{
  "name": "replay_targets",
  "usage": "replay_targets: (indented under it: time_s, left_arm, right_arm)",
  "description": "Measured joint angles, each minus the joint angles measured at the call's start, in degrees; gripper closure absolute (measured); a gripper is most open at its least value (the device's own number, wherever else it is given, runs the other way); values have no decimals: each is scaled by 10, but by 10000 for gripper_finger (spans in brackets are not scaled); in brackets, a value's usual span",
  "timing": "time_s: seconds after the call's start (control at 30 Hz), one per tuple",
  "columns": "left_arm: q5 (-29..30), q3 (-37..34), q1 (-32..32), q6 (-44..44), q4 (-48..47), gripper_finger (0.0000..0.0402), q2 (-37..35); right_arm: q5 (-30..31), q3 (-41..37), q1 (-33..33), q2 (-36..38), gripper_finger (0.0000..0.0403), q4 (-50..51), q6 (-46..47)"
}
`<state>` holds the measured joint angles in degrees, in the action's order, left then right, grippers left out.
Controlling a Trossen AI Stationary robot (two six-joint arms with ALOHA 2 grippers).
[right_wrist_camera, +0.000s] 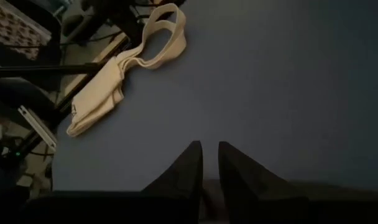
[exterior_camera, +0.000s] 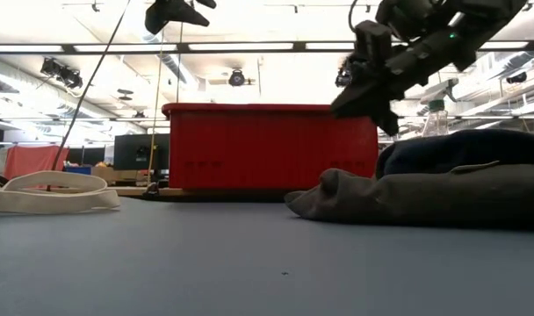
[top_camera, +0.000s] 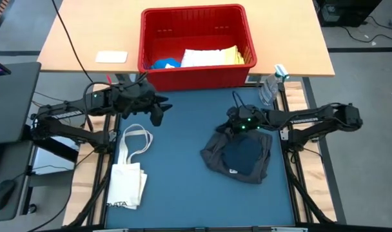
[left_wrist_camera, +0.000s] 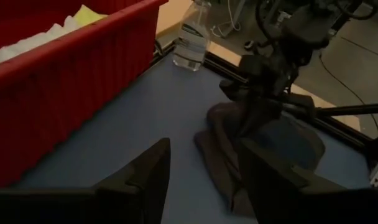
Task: Fold Laundry from Bin
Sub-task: Move the folded clothes to the right of the table
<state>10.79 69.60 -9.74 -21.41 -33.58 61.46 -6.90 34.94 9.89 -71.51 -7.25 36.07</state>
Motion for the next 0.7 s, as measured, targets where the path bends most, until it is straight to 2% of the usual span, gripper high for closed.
replay_targets:
  time_s: [0.1,0.33,0.6,0.7]
  left_arm:
    - [0,0,-3,10,1,210,0]
    - [0,0,-20,24,16,210,-2]
    - [-1,0,-24,26,17,210,-4]
    - [-1,0,-24,25,12,210,-4]
  right_arm:
    - [-5,15,0,-41,343,-35,2]
    - [-21,93,-14,-156,357,-29,-15]
    - [-50,130,-13,-265,385,29,-9]
    - [-69,130,-18,-278,394,99,-21]
